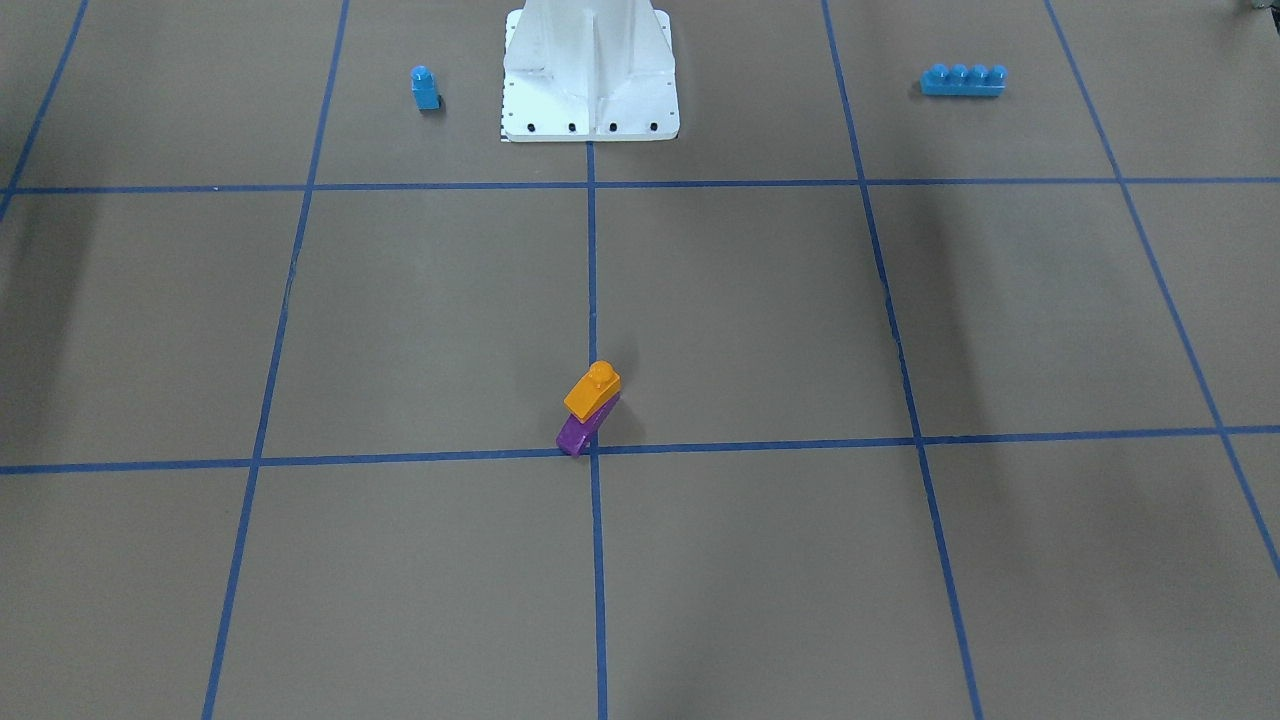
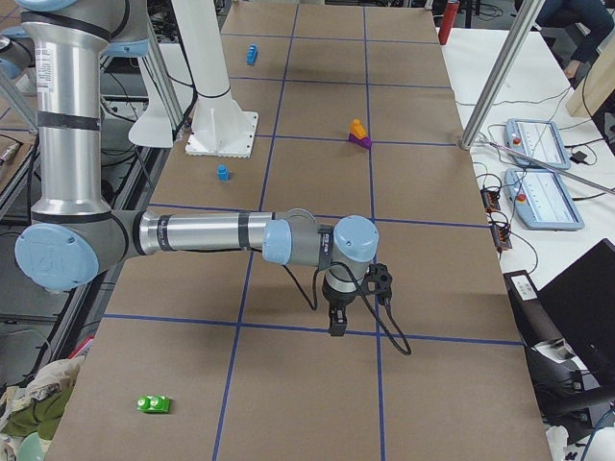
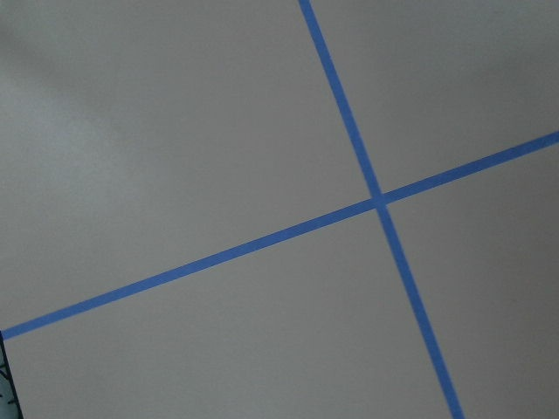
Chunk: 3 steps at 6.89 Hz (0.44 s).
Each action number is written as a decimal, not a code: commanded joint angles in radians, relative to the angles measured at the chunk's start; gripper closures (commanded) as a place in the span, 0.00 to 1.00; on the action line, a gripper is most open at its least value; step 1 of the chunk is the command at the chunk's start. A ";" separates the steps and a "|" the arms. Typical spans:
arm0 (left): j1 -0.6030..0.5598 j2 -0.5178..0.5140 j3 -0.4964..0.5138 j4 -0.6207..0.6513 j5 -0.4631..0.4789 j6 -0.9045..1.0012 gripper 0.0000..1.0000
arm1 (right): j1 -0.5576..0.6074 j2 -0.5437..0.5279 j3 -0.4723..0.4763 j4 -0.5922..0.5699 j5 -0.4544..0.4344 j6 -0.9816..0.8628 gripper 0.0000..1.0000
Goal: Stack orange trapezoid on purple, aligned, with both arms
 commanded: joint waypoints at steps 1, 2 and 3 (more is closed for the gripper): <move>0.023 0.020 -0.033 0.046 0.000 -0.004 0.00 | 0.023 0.002 -0.025 0.004 0.057 0.000 0.00; 0.032 0.023 -0.033 0.047 0.007 -0.006 0.00 | 0.021 0.003 -0.031 0.004 0.057 0.000 0.00; 0.052 0.025 -0.031 0.047 0.015 -0.006 0.00 | 0.023 0.003 -0.031 0.004 0.059 0.000 0.00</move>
